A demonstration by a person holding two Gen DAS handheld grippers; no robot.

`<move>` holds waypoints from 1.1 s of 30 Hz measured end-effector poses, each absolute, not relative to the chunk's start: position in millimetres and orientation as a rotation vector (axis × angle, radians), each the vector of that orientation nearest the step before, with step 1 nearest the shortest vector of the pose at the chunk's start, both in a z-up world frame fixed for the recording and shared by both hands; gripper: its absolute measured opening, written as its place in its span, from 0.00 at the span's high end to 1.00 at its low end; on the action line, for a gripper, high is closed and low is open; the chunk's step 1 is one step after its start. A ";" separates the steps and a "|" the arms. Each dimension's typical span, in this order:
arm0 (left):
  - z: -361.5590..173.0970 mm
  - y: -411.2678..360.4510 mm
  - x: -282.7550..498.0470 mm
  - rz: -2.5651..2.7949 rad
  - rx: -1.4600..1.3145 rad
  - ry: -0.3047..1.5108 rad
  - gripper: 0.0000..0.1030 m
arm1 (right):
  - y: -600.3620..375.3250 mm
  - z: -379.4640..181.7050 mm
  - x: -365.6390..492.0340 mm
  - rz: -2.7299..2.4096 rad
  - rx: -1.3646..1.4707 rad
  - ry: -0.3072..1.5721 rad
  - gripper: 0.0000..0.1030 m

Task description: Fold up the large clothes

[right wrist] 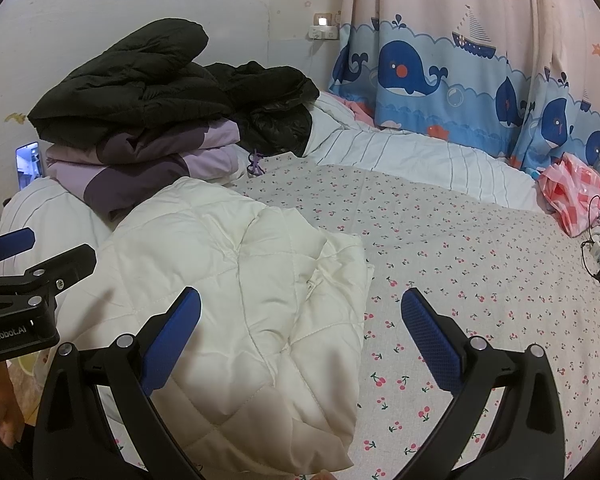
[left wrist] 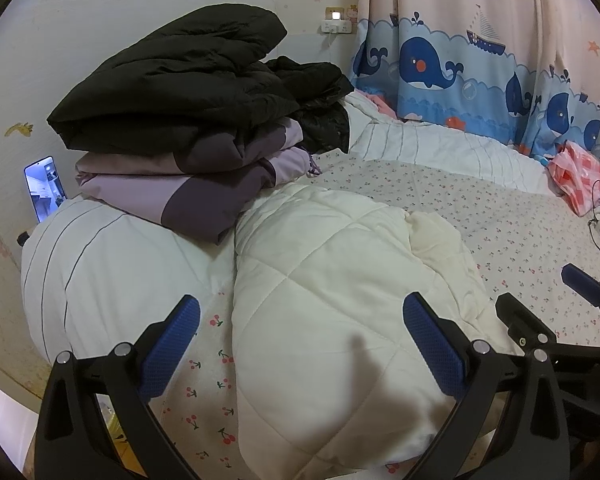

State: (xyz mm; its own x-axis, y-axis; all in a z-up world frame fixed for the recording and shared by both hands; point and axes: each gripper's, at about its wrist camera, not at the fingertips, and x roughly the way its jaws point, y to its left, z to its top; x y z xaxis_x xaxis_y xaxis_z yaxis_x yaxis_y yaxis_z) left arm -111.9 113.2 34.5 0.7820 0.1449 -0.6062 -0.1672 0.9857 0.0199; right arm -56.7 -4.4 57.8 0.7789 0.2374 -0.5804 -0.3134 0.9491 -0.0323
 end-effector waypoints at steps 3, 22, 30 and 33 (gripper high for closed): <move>34.3 113.3 -112.2 0.171 -0.036 0.651 0.05 | -4.9 58.0 -56.4 0.300 -0.130 0.610 0.06; 33.4 115.3 -111.3 0.177 -0.034 0.647 0.05 | -3.6 58.0 -56.4 0.298 -0.130 0.610 0.06; 33.3 117.9 -109.7 0.166 -0.055 0.660 0.05 | -2.8 57.9 -56.4 0.297 -0.131 0.610 0.06; 32.8 116.8 -109.5 0.166 -0.051 0.661 0.05 | -2.5 57.8 -56.4 0.296 -0.131 0.611 0.06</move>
State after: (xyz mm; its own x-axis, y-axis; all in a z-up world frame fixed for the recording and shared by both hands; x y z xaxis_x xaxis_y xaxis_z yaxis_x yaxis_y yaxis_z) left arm -109.5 116.8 32.8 0.7766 0.1368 -0.6150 -0.1695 0.9855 0.0052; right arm -56.4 -2.5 57.8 0.7786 0.2345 -0.5820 -0.3115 0.9497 -0.0340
